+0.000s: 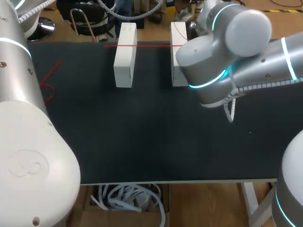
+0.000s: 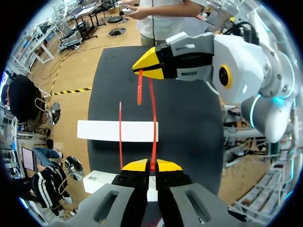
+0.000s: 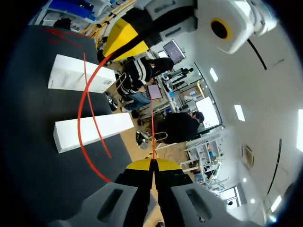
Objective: Grab the tape and strap the tape.
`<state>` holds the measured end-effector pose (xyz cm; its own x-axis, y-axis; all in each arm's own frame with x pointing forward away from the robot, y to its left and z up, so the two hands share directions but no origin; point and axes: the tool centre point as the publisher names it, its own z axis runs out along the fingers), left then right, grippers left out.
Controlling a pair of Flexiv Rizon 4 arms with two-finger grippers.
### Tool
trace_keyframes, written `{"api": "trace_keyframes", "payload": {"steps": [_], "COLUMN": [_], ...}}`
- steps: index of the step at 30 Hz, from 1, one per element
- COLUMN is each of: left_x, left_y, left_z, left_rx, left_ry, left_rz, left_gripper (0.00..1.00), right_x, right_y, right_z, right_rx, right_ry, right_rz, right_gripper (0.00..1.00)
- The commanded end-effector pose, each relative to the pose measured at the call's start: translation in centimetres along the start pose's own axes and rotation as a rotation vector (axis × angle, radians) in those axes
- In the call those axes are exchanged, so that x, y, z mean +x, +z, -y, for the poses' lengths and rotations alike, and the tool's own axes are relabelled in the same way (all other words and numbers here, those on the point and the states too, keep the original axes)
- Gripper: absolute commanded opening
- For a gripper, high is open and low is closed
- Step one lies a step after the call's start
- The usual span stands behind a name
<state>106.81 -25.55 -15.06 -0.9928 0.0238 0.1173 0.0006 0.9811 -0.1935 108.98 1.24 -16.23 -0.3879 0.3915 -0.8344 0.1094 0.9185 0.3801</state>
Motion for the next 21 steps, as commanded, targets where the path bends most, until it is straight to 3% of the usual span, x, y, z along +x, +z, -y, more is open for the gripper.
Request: {"api": "trace_keyframes", "payload": {"steps": [1,21], "left_x": [-0.1,-0.1], "left_y": [-0.1,-0.1], "left_z": [0.1,0.1], "left_rx": [-0.005,-0.005], "left_ry": [-0.002,-0.002], "left_rz": [-0.002,-0.002], "left_gripper": [0.0,0.0], "right_x": [0.5,1.4], "right_y": [0.2,-0.2], "right_z": [-1.2,-3.6], "right_rx": [0.063,0.021], "right_ry": [-0.038,-0.162], "right_rz": [0.01,0.019], "right_gripper": [0.0,0.0]}}
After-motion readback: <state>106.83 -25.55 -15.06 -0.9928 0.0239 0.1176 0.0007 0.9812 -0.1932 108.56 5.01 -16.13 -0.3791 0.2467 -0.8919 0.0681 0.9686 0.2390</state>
